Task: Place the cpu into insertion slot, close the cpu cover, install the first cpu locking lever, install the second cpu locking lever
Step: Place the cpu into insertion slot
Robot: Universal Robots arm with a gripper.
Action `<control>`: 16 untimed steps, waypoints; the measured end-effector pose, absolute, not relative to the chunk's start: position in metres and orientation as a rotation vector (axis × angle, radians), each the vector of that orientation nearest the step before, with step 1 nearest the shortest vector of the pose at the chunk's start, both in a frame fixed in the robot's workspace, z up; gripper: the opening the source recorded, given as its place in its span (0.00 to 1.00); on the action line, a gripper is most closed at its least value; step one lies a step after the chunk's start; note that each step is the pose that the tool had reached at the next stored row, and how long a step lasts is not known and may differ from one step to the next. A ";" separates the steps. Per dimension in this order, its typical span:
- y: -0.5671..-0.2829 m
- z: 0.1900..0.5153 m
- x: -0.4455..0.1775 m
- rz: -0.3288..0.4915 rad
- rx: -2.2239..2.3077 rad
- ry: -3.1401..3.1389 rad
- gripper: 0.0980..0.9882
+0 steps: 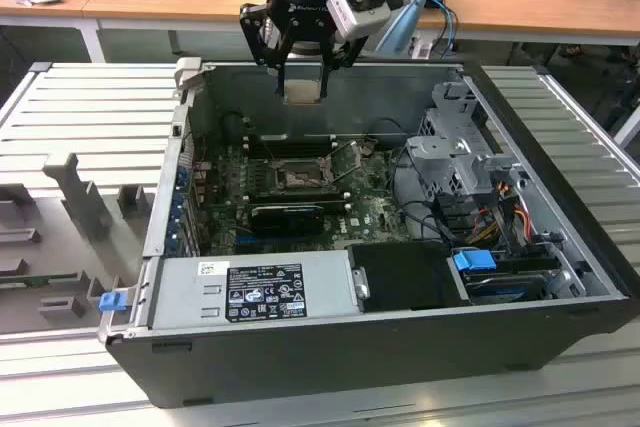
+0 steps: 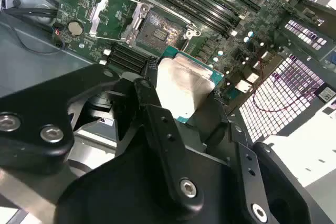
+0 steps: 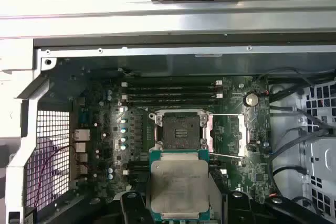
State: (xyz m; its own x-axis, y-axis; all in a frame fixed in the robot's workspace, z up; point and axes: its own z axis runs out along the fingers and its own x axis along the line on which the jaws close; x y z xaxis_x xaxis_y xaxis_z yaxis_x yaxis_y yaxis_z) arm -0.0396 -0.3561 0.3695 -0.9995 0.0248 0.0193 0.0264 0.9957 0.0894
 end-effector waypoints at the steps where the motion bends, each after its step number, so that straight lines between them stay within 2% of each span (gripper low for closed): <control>1: -0.356 0.369 -0.040 -0.140 -0.050 -3.120 0.48; 16: -0.356 0.369 -0.040 -0.142 -0.216 -3.118 0.48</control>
